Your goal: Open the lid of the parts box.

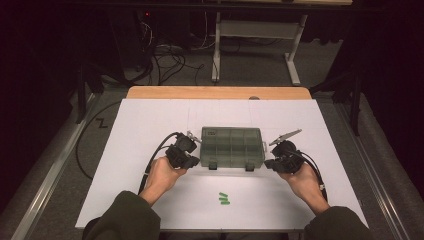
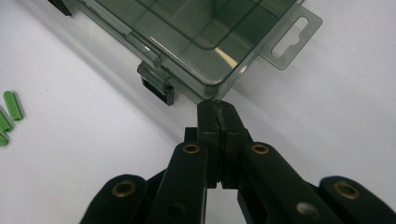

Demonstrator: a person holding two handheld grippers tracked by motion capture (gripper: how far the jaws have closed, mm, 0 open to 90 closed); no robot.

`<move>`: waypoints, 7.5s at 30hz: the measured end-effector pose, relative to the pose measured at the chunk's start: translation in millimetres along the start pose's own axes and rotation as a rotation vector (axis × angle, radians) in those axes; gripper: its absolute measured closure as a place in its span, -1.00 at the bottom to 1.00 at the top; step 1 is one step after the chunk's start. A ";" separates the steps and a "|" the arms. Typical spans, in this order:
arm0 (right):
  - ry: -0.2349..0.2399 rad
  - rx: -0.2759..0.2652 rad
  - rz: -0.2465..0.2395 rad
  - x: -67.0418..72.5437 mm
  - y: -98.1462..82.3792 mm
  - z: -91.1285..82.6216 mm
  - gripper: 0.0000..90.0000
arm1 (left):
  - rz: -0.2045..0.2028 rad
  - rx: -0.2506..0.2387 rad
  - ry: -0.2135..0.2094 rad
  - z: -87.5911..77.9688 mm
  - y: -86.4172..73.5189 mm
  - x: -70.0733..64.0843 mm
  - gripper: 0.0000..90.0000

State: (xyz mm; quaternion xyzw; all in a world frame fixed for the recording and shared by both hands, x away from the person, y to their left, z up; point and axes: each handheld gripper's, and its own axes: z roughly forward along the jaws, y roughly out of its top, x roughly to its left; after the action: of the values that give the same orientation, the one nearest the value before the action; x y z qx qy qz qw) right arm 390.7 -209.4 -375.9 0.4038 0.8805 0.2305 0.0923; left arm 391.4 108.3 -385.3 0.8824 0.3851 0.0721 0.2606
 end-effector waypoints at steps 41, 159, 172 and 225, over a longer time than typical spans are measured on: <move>0.014 -0.117 0.020 -6.3 1.3 -16.9 1.00 | -0.003 -0.059 0.040 -0.8 18.2 -8.3 0.25; -0.043 -0.044 0.379 -25.5 45.0 27.5 0.62 | -0.121 -0.271 0.156 -19.2 80.2 31.7 0.35; -0.054 -0.040 0.371 -23.9 45.3 27.7 0.64 | -0.169 -0.271 0.163 -1.3 83.6 46.8 0.48; -0.102 0.008 0.260 -19.2 51.5 29.0 0.68 | -0.257 -0.173 0.155 46.6 82.6 73.7 0.80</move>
State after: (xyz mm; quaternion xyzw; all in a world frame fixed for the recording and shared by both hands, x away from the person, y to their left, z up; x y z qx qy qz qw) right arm 447.9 -185.1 -377.1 0.5260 0.8159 0.2161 0.1049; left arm 510.8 95.4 -387.9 0.7922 0.5058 0.1388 0.3120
